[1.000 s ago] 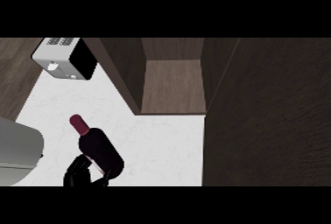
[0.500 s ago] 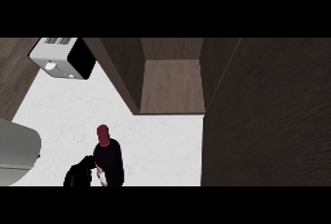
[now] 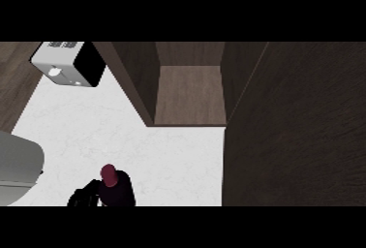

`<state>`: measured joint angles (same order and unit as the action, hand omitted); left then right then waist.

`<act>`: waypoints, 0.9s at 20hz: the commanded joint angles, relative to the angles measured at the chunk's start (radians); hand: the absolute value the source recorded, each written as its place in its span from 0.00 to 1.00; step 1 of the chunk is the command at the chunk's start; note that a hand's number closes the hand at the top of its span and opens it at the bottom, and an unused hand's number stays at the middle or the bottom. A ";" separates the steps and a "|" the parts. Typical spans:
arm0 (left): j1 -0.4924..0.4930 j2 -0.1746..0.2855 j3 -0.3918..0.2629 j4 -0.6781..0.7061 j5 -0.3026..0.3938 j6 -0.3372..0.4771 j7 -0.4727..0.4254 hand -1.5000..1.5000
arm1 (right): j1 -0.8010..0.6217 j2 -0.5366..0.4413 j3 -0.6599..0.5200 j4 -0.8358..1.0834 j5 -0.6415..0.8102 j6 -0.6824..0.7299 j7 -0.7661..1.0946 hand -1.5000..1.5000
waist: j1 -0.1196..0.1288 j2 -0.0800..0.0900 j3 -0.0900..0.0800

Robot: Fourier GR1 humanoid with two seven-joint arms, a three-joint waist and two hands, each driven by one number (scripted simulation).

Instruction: Pick up the wine, place it into the cabinet and close the cabinet

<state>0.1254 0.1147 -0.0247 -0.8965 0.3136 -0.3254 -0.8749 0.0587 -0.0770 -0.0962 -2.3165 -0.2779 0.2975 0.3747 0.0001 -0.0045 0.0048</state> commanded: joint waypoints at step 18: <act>0.184 -0.089 -0.169 -0.790 0.058 0.188 0.464 1.00 | -0.052 0.023 0.024 0.117 0.050 -0.003 -0.041 0.00 | 0.004 0.005 -0.005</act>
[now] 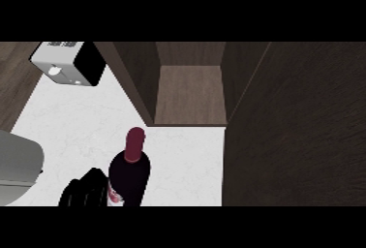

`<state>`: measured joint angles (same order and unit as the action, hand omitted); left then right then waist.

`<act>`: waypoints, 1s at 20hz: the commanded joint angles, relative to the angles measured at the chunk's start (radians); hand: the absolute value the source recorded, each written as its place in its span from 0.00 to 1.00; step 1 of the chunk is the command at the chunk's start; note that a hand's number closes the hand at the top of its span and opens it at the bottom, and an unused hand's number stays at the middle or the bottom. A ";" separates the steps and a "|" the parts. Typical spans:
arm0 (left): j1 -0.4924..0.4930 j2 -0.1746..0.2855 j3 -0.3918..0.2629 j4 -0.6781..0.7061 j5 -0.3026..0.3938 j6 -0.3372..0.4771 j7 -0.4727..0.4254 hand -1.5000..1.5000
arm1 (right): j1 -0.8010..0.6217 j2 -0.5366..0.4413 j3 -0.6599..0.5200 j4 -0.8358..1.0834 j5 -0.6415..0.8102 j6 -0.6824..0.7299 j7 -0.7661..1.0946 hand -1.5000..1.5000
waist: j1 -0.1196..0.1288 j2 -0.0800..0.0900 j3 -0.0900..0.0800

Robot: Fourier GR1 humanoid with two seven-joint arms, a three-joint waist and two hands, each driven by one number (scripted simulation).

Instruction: Pick up the wine, place it into the cabinet and close the cabinet

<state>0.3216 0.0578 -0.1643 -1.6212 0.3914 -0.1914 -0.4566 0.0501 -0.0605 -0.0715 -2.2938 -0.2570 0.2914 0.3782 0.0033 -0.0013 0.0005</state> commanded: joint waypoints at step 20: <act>-0.591 -0.058 -0.190 0.084 -0.061 0.616 0.197 1.00 | 0.057 0.004 -0.019 0.016 -0.020 0.056 -0.067 0.00 | -0.013 0.002 0.000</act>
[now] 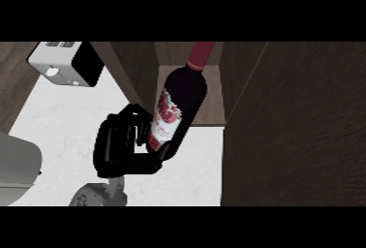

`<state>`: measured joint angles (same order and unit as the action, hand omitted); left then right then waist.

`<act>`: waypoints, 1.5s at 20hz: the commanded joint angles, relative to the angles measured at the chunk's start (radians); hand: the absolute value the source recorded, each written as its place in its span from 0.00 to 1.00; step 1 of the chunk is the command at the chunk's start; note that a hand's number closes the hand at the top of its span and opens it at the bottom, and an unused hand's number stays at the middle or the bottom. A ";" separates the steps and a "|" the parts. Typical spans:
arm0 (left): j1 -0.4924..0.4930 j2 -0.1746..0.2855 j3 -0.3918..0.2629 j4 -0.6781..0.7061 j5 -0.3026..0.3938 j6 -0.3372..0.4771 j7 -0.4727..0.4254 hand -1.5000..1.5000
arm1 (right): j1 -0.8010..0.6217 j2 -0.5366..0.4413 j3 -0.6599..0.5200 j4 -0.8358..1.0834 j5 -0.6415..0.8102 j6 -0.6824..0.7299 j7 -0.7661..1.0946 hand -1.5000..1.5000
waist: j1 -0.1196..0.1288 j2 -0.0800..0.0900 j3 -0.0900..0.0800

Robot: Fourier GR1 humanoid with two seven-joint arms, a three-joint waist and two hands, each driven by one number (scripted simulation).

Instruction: Pick up the wine, place it into the cabinet and close the cabinet

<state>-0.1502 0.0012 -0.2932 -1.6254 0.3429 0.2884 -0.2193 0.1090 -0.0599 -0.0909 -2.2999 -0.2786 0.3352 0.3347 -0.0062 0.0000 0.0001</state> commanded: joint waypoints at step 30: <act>-0.333 -0.001 -0.216 0.681 0.265 0.267 -0.338 1.00 | -0.081 0.008 0.020 0.030 0.029 -0.046 0.038 0.00 | -0.003 0.001 0.000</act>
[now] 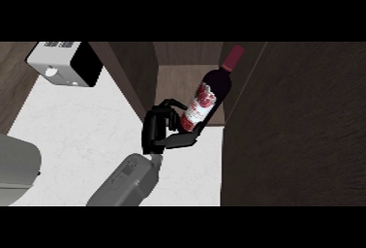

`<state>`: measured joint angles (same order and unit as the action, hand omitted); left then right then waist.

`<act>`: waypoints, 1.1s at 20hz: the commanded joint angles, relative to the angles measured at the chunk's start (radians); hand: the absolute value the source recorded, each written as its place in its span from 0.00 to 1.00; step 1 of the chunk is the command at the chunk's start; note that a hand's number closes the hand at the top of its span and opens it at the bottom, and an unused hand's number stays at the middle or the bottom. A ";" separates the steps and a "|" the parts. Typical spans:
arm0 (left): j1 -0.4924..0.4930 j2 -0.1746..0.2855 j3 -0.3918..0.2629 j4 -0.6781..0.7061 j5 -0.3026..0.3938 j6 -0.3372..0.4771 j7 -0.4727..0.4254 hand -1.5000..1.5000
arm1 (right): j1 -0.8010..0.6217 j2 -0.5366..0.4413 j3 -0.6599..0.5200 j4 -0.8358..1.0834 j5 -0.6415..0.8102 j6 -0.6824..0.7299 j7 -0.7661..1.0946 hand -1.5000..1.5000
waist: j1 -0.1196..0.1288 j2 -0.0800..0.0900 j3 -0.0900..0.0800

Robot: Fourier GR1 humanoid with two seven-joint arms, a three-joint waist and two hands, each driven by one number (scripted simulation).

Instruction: Pick up the wine, place it into the cabinet and close the cabinet

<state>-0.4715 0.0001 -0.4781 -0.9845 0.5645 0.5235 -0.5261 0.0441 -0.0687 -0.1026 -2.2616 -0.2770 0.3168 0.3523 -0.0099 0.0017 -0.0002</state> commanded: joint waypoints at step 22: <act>-0.272 0.000 0.025 0.455 0.360 -0.247 -0.186 1.00 | 0.018 -0.027 -0.071 0.114 -0.061 0.078 -0.117 0.00 | -0.014 0.004 0.000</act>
<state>-0.6909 0.0001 -0.4606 -0.5888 0.8866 0.3057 -0.7038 0.0803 -0.0583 -0.1037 -2.2186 -0.2782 0.3520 0.2802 -0.0227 0.0042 -0.0007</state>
